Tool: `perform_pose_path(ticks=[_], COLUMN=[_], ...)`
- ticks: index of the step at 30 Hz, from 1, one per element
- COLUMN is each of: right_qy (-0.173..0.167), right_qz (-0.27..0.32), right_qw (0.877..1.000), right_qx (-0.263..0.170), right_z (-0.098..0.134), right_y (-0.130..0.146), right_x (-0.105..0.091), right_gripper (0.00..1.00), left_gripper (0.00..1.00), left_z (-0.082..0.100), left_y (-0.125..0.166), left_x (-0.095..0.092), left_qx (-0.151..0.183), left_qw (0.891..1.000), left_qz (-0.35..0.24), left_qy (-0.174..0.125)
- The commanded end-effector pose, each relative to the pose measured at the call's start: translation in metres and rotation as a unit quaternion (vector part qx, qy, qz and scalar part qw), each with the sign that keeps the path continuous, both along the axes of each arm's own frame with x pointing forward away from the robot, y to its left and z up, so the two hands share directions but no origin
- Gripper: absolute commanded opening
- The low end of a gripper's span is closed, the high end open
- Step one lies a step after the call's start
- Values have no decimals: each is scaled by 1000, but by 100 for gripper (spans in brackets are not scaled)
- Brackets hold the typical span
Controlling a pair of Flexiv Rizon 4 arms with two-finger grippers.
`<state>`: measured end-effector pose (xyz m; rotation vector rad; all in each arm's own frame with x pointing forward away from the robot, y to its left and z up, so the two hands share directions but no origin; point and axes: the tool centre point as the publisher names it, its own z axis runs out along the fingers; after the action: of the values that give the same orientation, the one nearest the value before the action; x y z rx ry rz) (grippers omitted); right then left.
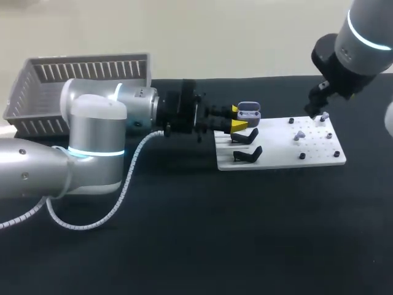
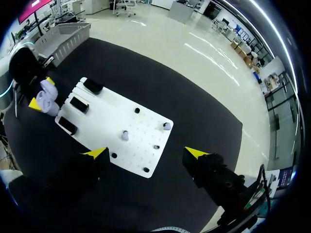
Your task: Pick up each earbud case from the left stands, insert the matching earbuds, close the lid, and place the case in the box.
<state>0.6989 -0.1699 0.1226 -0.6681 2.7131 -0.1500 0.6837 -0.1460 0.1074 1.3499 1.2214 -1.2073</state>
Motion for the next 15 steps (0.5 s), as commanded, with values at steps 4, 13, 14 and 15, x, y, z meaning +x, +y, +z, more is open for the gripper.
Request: perform_pose_path(ticks=[4, 13, 14, 15], right_qy=[27, 41, 43, 43], right_qz=[-1, 10, 11, 12], right_qw=[1000, 999, 999, 999], right_qx=[6, -3, -5, -6], right_z=[-25, -48, -50, -52], right_y=[0, -4, -5, -6], right_x=[23, 32, 33, 34], right_gripper=[100, 100, 100, 100], left_gripper=[0, 0, 0, 0], left_z=[0, 0, 0, 0], left_y=[-1, -1, -1, -1], left_x=[1, 1, 1, 1], left_qx=[1, 1, 1, 1], left_qw=[1000, 1000, 1000, 1000], left_qz=[-1, -1, -1, -1], left_qy=[0, 0, 0, 0])
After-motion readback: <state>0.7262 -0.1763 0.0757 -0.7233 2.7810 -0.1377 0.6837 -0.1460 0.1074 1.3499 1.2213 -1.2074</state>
